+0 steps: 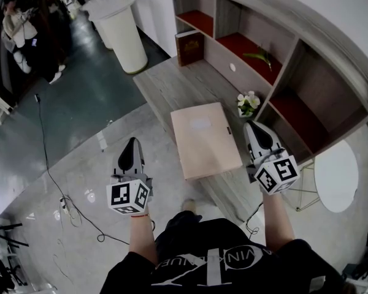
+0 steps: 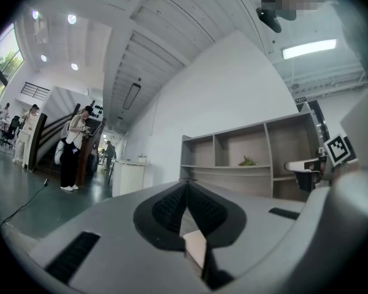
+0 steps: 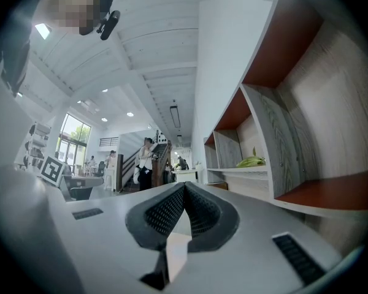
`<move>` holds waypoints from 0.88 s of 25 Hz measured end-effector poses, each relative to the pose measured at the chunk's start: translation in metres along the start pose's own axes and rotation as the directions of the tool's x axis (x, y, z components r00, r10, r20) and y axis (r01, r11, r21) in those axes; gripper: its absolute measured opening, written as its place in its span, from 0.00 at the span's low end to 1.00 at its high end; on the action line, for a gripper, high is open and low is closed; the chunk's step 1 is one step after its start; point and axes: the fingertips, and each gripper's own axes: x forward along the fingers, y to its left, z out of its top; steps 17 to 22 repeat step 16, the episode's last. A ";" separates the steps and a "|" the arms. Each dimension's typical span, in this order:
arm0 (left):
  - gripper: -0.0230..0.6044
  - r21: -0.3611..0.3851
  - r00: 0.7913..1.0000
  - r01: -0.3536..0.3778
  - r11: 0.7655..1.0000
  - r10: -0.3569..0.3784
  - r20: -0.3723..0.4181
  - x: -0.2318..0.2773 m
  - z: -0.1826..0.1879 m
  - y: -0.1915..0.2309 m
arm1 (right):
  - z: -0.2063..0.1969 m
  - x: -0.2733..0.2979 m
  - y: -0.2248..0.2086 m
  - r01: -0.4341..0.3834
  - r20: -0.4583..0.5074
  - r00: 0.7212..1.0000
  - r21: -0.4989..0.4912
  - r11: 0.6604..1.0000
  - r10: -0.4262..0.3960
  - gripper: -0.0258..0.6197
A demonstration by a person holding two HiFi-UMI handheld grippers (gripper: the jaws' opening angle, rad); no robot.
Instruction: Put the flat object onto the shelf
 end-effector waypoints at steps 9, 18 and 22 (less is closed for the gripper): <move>0.05 0.009 1.000 -0.004 1.000 0.004 0.004 -0.006 0.000 0.004 | -0.002 -0.001 0.004 0.003 0.003 1.000 0.000 1.000 -0.003 0.05; 0.05 0.025 1.000 -0.010 1.000 0.010 0.013 -0.008 0.001 0.008 | -0.006 0.001 0.007 0.001 0.000 1.000 0.003 1.000 -0.001 0.05; 0.05 0.025 1.000 -0.010 1.000 0.010 0.013 -0.008 0.001 0.008 | -0.006 0.001 0.007 0.001 0.000 1.000 0.003 1.000 -0.001 0.05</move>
